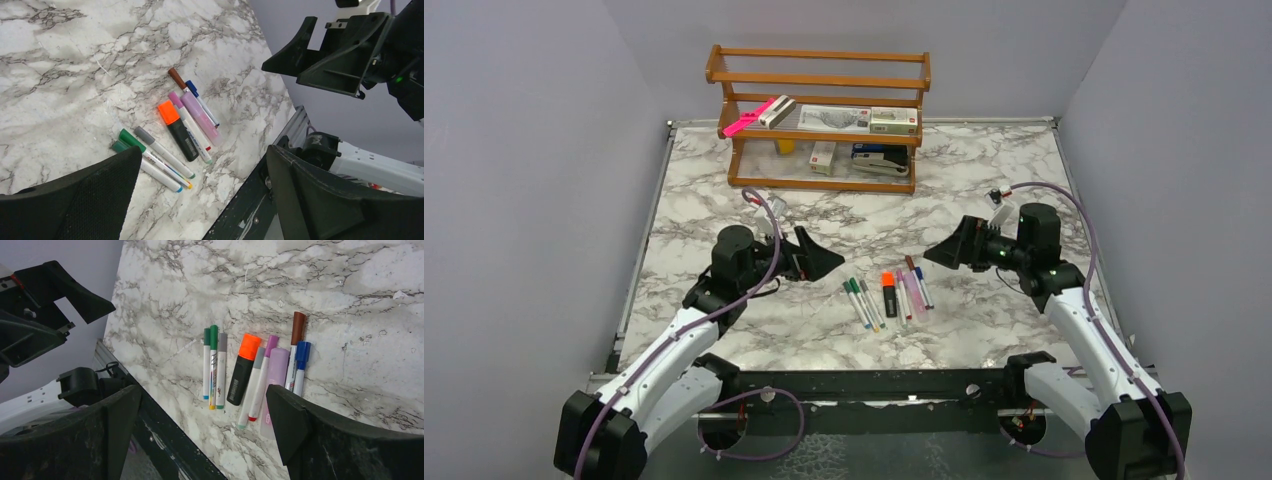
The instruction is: Open the pen caps
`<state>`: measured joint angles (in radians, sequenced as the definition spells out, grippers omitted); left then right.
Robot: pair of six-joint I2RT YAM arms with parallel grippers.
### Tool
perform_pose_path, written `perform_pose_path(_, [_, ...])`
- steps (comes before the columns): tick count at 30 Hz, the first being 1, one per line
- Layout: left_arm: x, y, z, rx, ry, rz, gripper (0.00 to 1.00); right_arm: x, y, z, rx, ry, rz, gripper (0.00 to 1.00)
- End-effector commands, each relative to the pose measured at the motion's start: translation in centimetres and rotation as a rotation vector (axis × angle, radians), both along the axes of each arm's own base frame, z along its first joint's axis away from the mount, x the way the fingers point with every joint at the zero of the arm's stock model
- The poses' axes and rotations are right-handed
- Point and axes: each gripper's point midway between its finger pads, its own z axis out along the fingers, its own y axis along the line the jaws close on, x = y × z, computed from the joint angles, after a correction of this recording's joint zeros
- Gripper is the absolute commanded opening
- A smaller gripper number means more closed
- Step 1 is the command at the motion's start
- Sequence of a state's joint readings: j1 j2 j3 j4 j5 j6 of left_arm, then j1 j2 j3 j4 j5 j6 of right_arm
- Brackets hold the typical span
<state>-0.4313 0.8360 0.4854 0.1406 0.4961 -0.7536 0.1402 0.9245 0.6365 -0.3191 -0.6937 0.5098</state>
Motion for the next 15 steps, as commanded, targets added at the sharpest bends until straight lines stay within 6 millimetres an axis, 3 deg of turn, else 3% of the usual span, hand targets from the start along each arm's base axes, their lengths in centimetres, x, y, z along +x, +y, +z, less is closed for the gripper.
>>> perform_pose_path(1, [0.5, -0.3, 0.3, 0.041, -0.002, -0.004, 0.99, 0.1, 0.2, 1.0, 0.013, -0.043, 0.022, 1.0])
perform_pose_path(11, [0.4, -0.6, -1.5, 0.111, 0.095, -0.028, 0.99, -0.7, 1.2, -2.5, 0.062, 0.087, 0.076, 1.0])
perform_pose_path(15, [0.0, -0.3, -2.1, 0.119, 0.108, -0.021, 0.99, -0.8, 1.2, -3.1, 0.055, 0.084, 0.094, 1.0])
